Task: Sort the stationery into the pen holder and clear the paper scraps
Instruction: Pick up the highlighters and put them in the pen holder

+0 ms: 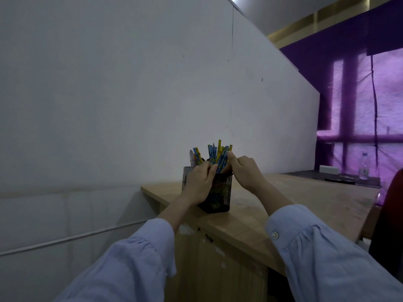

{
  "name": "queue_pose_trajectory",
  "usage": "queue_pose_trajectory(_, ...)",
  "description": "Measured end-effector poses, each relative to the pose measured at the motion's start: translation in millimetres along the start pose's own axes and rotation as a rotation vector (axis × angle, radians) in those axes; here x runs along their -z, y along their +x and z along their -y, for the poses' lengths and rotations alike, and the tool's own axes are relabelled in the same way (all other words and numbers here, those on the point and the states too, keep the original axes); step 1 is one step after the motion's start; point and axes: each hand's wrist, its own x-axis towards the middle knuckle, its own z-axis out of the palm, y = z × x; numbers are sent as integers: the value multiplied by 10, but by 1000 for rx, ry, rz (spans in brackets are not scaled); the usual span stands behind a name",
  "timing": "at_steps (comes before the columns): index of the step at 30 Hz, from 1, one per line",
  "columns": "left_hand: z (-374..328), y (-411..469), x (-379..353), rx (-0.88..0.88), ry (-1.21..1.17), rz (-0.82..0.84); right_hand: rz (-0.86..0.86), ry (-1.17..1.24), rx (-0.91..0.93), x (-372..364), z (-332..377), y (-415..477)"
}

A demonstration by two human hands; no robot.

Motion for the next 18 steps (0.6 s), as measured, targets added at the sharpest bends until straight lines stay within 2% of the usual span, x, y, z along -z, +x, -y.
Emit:
queue_pose_trajectory(3,4,-3,30,-6,22,-71,-79,-11,51,27,-6,20)
queue_pose_trajectory(8,8,-161,230,-168,275,-183,-202,-125,180,57,87,17)
queue_pose_trajectory(11,-15,-299,476,-223,429,-173,-227,-181,271,36,230,-3)
queue_pose_trajectory(15,-44,-567,894,-269,587,-133,-209,-250,441,-92,559,-114)
queue_pose_trajectory(18,-38,-830,1263,-233,650,-117,-116,-294,580,-228,801,-219)
